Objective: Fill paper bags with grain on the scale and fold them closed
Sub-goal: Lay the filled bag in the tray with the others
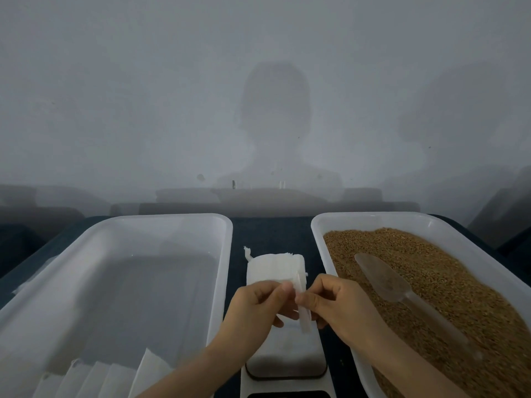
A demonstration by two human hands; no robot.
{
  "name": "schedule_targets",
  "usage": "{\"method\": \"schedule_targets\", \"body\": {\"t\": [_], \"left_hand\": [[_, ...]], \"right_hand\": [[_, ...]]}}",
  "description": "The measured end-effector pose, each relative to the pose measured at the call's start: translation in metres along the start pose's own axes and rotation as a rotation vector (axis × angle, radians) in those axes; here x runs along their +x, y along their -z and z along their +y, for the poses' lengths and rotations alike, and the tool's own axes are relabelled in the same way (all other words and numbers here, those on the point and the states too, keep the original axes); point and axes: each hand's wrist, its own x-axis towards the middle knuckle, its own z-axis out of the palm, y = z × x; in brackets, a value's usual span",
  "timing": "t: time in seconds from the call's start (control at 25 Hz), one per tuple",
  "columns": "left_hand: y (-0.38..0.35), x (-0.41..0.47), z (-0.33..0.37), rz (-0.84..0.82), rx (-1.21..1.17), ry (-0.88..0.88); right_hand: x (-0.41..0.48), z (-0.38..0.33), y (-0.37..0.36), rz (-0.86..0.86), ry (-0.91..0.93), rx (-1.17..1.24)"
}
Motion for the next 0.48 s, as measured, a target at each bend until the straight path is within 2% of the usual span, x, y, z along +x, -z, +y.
{"method": "schedule_targets", "body": {"t": [0.12, 0.28, 0.4, 0.48], "left_hand": [[0.0, -0.001, 0.0011, -0.019, -0.033, 0.009], [-0.0015, 0.001, -0.0021, 0.059, 0.009, 0.069], [-0.002, 0.0016, -0.0018, 0.075, 0.046, 0.147], [-0.0015, 0.0021, -0.0014, 0.076, 0.052, 0.175]], "right_hand": [[-0.0014, 0.0023, -0.0023, -0.001, 0.022, -0.039], [-0.0027, 0.0028, -0.0024, 0.068, 0.08, -0.086], [-0.004, 0.0046, -0.003, 0.187, 0.247, -0.195], [-0.005, 0.0055, -0.0041, 0.162, 0.364, -0.262]]}}
